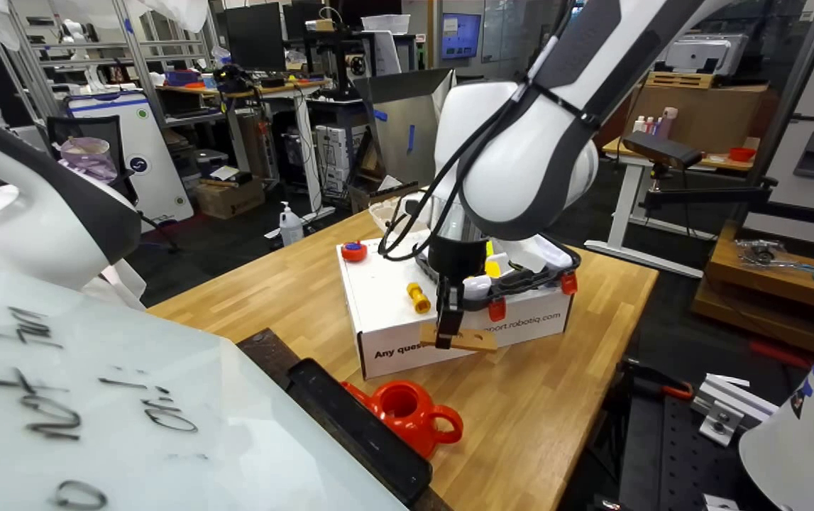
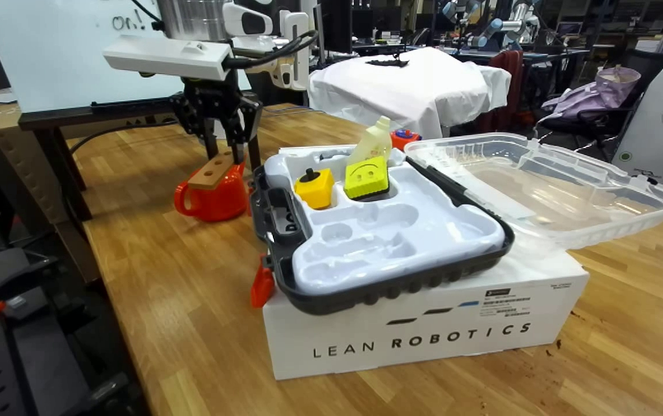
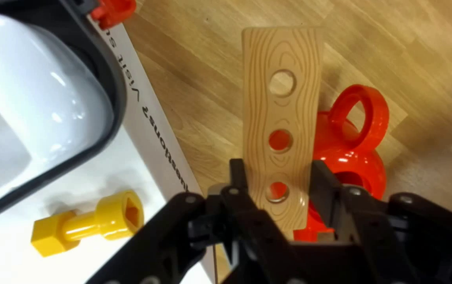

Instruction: Pick the wooden object on the table, put it on the case cover, take the container out of the case and put it on the box then place the dumbbell at the edge of the box

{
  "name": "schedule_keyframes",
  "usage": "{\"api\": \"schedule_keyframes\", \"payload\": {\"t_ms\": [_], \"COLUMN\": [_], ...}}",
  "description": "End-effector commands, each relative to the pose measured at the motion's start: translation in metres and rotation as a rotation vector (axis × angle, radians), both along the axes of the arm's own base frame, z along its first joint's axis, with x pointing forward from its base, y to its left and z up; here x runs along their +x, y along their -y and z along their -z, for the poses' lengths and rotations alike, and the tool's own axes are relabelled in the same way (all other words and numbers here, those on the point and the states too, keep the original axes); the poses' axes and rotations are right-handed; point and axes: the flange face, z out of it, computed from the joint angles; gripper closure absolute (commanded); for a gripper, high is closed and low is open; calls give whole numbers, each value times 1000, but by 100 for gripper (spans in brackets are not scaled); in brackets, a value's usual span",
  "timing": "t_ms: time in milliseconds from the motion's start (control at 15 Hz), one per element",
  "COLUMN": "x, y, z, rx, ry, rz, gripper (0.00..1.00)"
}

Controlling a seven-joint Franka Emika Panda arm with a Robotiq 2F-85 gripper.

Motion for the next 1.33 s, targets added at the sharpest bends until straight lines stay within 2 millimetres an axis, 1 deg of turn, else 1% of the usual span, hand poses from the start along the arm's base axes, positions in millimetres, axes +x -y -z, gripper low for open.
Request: {"api": "schedule_keyframes", "payload": {"t_ms": [0,267,467,533,667,1133,1200,1267], "x": [1,3,2,6,6,5,5,6], "y": [8,21,19,20,17,18,18,19], "z": [-18,-28,-33,-26,-28,-29,-29,-29], "rx": [16,-5,1,-1,1,1,1,-5], "ry": [3,22,15,29,28,23,23,31], "rz": [90,199,230,216,221,224,224,229], "gripper": [82,82,82,57,57,57,82,82]}}
